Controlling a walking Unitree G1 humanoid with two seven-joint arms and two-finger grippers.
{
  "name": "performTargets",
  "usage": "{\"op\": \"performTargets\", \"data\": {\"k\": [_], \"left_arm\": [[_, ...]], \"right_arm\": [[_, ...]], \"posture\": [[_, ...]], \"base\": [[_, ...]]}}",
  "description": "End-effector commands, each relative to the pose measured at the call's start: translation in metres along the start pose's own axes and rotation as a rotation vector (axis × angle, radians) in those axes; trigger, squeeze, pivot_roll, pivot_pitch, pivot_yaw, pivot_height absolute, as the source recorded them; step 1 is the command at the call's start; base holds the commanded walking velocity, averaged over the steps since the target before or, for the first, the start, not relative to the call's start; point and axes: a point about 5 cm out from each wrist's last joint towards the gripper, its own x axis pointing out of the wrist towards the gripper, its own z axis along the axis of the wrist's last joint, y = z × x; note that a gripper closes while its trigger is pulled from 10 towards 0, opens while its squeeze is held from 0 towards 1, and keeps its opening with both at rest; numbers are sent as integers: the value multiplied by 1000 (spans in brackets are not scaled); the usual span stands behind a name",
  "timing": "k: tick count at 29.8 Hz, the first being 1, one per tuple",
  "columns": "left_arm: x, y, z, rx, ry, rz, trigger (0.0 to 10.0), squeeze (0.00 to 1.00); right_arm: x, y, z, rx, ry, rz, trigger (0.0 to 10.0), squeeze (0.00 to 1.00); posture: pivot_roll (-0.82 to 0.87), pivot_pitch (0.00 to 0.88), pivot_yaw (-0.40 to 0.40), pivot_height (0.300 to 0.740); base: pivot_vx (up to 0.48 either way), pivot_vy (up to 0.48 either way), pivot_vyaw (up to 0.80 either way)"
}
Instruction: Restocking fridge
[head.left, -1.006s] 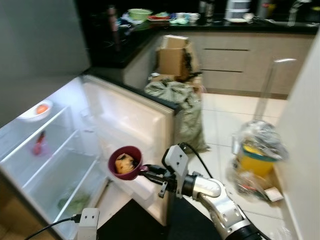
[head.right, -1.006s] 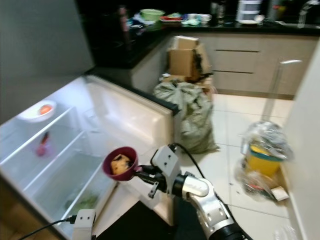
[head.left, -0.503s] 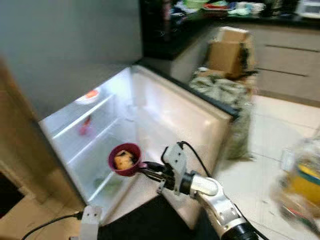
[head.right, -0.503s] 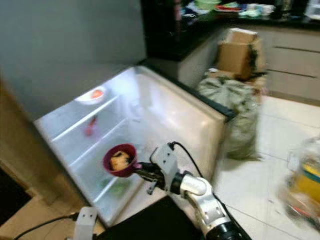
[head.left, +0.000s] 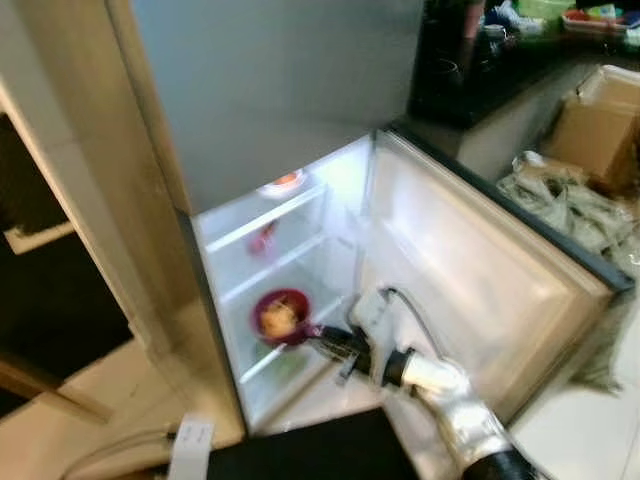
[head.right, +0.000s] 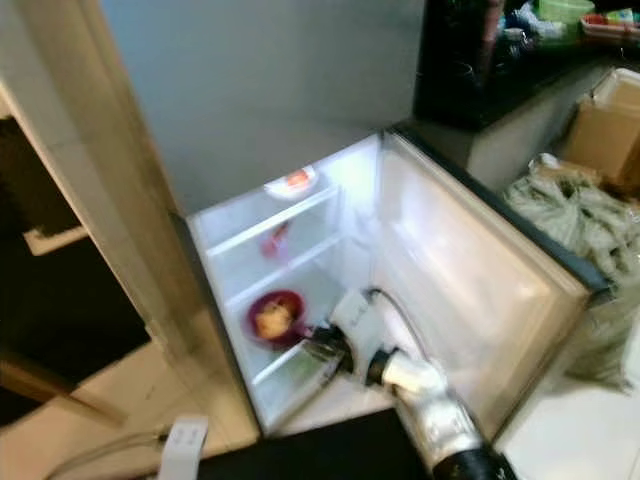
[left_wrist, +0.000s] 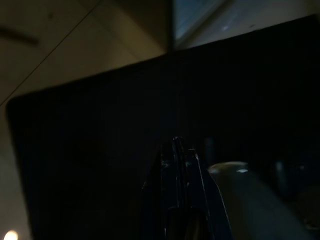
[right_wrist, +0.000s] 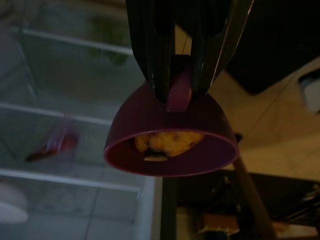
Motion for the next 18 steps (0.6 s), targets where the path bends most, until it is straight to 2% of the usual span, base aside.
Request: {"op": "performTargets", "data": {"k": [1,11,14,18], "left_arm": [[-1,0,-5,12,20,-7,10000,0],[-1,-2,-5,20,20,-19,10000,0],[-1,-2,-6,22,21,-22,10000,0],[-1,-2,-6,27,23,-26,10000,0]], "right_arm": [[-2,-4,2,-17,-30,-30,10000,0],[-7,-13,2,-7,-43,-96,10000,0],[-13,-21,0,6,-48,-152,10000,0],[-29,-39,-13,-7,21,-276,10000,0]], "posture": [[-125,0,30,740],[-128,0,33,740],[-128,0,32,740],[-133,0,35,740]], "base": [[0,0,0],[0,0,0],[0,0,0],[0,0,0]]}}
